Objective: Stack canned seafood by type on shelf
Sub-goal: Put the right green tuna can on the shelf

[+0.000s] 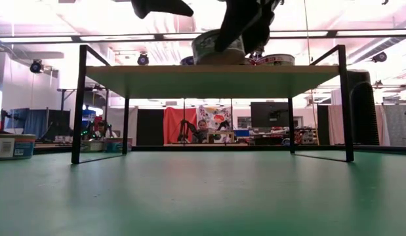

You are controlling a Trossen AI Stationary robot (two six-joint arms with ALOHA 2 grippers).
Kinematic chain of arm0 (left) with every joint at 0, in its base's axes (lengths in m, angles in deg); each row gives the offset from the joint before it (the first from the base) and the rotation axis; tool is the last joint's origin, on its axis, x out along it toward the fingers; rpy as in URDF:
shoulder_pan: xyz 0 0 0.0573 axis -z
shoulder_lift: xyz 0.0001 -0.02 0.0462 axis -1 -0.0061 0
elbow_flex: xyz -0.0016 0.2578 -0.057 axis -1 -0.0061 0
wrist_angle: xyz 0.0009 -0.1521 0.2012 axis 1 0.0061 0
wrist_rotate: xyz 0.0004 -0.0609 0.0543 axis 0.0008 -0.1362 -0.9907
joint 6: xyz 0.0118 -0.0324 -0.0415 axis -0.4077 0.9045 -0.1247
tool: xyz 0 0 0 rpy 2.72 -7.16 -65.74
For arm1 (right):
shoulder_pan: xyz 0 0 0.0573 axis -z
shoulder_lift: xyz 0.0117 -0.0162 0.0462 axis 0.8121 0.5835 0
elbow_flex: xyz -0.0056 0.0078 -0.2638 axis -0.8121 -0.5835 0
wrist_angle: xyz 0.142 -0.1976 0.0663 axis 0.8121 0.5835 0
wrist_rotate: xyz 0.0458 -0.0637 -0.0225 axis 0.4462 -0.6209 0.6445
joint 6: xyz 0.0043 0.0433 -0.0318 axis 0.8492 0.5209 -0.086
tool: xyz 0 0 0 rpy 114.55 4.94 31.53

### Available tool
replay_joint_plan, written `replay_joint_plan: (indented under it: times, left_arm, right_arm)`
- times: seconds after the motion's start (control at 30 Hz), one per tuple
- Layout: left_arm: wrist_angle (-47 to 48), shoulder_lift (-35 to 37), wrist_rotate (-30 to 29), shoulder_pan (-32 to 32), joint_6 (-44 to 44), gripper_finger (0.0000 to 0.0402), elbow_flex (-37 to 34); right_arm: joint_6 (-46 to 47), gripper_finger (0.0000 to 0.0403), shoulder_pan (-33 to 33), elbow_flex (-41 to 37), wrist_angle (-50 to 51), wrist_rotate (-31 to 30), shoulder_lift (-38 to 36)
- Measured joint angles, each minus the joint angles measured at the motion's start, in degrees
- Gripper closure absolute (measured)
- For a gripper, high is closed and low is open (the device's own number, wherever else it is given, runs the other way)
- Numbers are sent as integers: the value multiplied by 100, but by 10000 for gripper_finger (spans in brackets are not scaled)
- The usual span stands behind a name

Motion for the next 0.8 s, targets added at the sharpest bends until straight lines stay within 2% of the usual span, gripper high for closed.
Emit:
replay_joint_plan:
  times: [0.3, 0.5, 0.63, 0.8]
  left_arm:
    - [-53, -137, 447, -362, -327, 380, -65]
    - [-220, -418, 598, -646, -372, 397, -68]
    - [-252, -611, 600, -761, -492, 400, -70]
    - [-293, -823, 874, -808, -797, 401, -110]
  right_arm:
    - [-75, 31, 109, 0, -136, -7, 19]
    - [-66, 9, 104, 0, -257, -5, 156]
    - [-111, 8, 104, 0, -274, -5, 248]
    - [-104, 5, 104, 0, -252, 12, 269]
